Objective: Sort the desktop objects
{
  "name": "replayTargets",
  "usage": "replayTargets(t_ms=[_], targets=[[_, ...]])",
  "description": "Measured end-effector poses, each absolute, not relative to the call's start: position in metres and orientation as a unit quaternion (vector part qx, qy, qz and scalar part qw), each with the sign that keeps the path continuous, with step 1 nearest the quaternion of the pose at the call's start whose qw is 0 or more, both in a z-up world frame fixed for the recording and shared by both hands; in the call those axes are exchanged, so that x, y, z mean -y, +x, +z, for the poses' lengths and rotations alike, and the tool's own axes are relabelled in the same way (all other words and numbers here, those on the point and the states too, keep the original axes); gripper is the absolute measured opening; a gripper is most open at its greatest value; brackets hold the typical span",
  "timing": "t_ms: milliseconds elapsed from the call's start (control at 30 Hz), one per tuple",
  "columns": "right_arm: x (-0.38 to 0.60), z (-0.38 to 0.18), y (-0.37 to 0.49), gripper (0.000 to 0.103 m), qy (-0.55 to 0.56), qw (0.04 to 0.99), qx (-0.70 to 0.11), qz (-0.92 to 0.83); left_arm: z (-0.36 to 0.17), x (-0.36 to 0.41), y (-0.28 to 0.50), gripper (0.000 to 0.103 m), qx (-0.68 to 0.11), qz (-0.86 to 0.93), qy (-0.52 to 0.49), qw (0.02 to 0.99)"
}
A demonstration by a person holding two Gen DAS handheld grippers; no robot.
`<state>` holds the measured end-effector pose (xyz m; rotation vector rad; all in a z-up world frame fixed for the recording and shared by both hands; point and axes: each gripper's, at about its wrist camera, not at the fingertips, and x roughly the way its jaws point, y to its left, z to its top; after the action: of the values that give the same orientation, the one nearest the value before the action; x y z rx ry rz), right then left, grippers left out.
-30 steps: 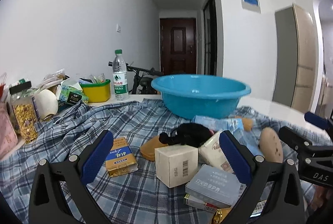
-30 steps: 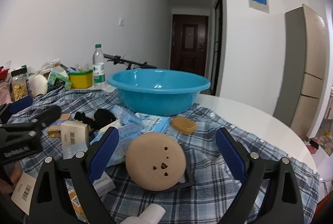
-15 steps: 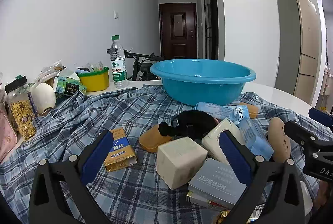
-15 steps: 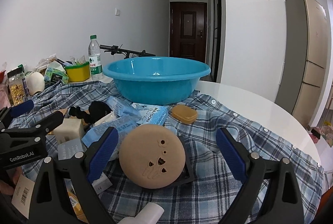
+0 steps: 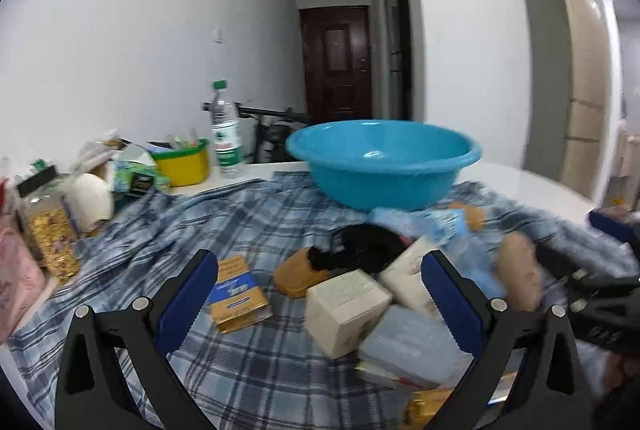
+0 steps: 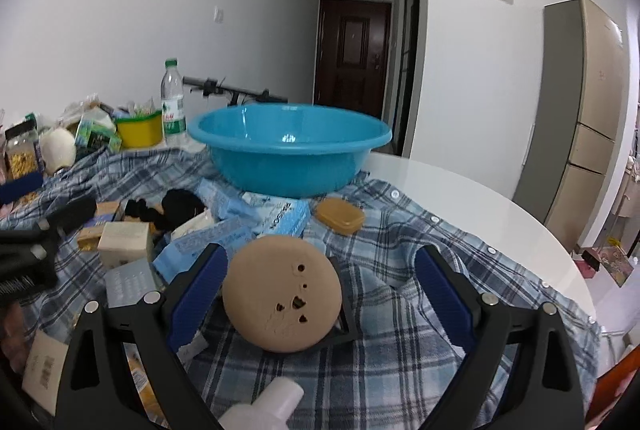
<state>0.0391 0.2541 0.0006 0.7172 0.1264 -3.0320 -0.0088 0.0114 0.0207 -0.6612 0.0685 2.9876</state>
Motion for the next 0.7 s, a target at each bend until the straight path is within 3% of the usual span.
replayTargets(t_ms=[133,233,400,567,700], targets=[[-0.258,0.026,0.043,0.095,0.229,0.007,-0.048,-0.972,0.050,-0.009,-0.019,0.103,-0.013,0.970,-0.231,0.066],[-0.261,0.059,0.046,0.102,0.205,0.015,-0.045,-0.978,0.077,-0.017,-0.031,0.103,-0.036,0.972,-0.226,0.061],[-0.261,0.122,0.040,0.103,0.152,0.028,-0.040,-0.987,0.125,-0.026,-0.046,0.103,-0.033,0.977,-0.199,0.075],[-0.270,0.167,0.027,0.103,0.119,0.007,0.014,-0.993,0.170,-0.026,-0.064,0.103,-0.006,0.976,-0.204,0.077],[-0.279,0.181,0.007,0.103,0.172,0.049,0.050,-0.983,0.188,-0.024,-0.077,0.103,0.000,0.967,-0.237,0.095]])
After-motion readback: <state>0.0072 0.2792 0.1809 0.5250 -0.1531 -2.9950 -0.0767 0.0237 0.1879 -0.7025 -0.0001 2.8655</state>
